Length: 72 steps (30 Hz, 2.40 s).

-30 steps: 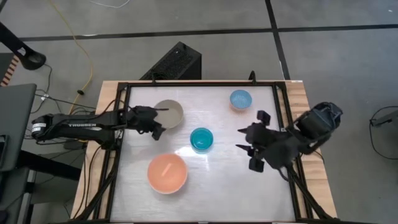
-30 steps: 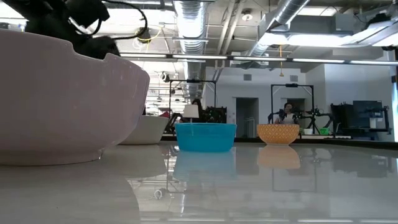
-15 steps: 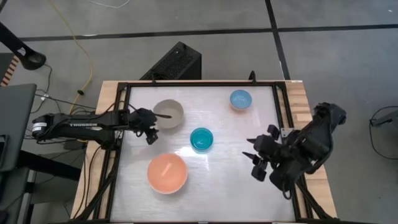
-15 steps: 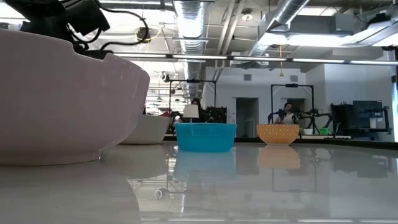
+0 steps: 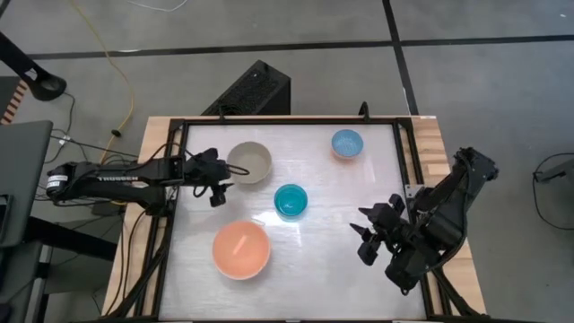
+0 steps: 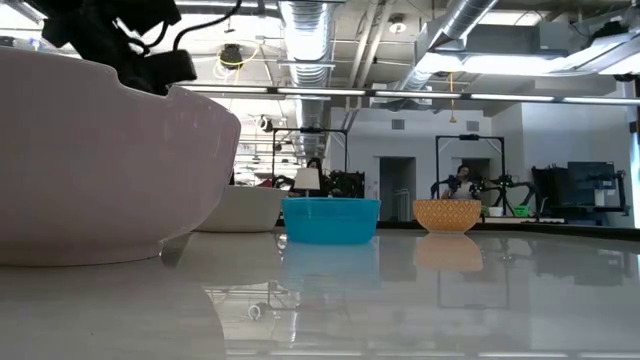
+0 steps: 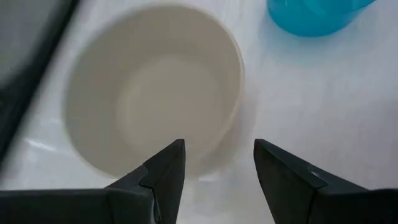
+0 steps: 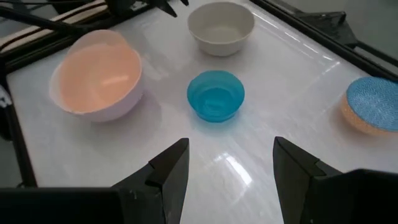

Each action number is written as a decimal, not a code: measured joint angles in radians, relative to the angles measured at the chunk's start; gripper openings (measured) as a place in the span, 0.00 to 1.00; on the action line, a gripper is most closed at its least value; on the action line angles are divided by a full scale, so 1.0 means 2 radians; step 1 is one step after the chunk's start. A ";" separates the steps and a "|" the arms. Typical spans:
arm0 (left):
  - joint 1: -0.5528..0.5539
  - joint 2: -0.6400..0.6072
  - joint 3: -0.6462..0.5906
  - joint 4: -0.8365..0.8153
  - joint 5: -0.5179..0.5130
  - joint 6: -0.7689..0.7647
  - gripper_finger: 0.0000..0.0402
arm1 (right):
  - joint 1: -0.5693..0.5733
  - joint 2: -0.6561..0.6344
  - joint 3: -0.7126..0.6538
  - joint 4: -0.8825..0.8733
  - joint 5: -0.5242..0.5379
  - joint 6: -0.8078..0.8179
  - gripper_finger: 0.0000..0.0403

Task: Nest bowls inside each other
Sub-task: Stack the gray bowl on top of the light orange bowl

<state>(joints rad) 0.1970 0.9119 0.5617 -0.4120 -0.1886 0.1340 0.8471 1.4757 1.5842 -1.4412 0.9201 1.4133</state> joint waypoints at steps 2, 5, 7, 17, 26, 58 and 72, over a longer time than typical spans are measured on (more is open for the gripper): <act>0.004 0.004 0.001 0.005 0.001 0.033 0.45 | 0.000 0.000 -0.008 0.003 0.002 0.009 0.49; 0.014 0.023 0.001 -0.001 0.013 0.049 0.45 | 0.000 0.000 -0.016 0.012 0.004 0.011 0.49; 0.020 0.038 0.001 -0.006 0.017 0.049 0.45 | -0.002 0.000 -0.018 0.016 0.004 0.011 0.48; 0.033 0.130 0.000 0.037 0.025 0.048 0.45 | -0.006 0.000 -0.018 0.021 0.008 0.015 0.49; 0.033 0.176 0.001 0.069 0.008 0.033 0.39 | -0.006 0.001 -0.018 0.024 0.008 0.015 0.49; -0.116 0.050 0.193 -0.109 0.144 -0.219 0.00 | -0.009 0.001 -0.018 -0.045 0.017 0.014 0.49; -0.297 0.000 0.194 -0.011 0.103 -0.403 0.00 | -0.009 0.001 -0.038 -0.048 0.025 0.039 0.49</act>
<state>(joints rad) -0.3960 0.9111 0.9489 -0.4347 0.0175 -0.6712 0.8284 1.4773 1.5080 -1.5376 0.9709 1.4903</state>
